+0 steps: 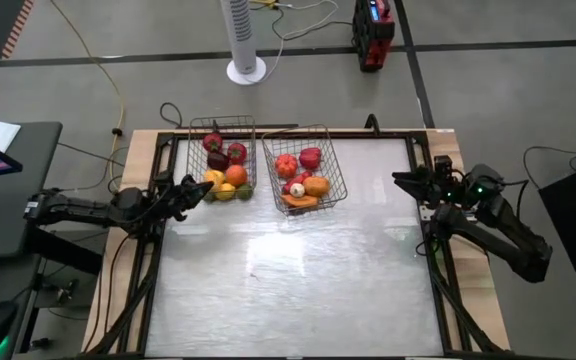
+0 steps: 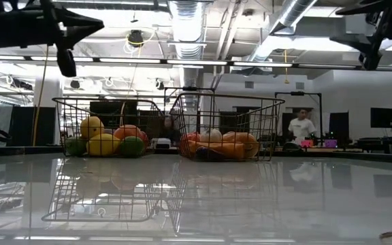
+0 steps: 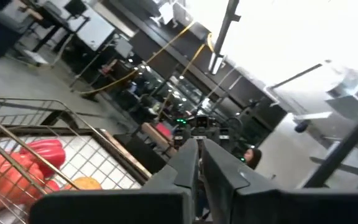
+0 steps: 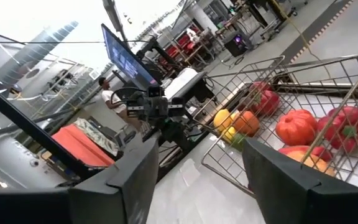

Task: Sort produce into baskets
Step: Return to Home Position

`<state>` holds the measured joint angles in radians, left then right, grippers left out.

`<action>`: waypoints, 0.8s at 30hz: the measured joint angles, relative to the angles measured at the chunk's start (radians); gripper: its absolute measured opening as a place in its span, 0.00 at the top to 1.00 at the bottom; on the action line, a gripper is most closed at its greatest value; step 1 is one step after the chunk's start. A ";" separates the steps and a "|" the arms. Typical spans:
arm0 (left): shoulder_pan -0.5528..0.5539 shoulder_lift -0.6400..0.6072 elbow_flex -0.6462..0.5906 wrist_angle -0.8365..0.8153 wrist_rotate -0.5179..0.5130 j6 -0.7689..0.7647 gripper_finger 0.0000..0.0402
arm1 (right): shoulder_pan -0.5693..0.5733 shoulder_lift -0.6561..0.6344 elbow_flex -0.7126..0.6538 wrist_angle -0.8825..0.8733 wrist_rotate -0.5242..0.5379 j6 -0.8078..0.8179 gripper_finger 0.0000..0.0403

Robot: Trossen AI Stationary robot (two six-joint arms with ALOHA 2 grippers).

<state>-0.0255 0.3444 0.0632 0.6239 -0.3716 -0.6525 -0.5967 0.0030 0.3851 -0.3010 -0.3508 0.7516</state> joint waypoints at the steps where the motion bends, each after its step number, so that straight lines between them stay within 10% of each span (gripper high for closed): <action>1: -0.009 -0.018 -0.012 0.004 0.000 0.006 0.98 | 0.002 0.001 0.000 -0.002 0.005 -0.004 0.36; 24: -0.032 -0.111 -0.053 -0.084 -0.115 -0.078 1.00 | 0.008 0.001 -0.075 0.142 0.103 -0.077 0.81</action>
<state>-0.0578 0.2333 0.0097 0.5400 -0.4866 -0.7301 -0.5884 0.0040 0.3100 -0.1586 -0.2477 0.6743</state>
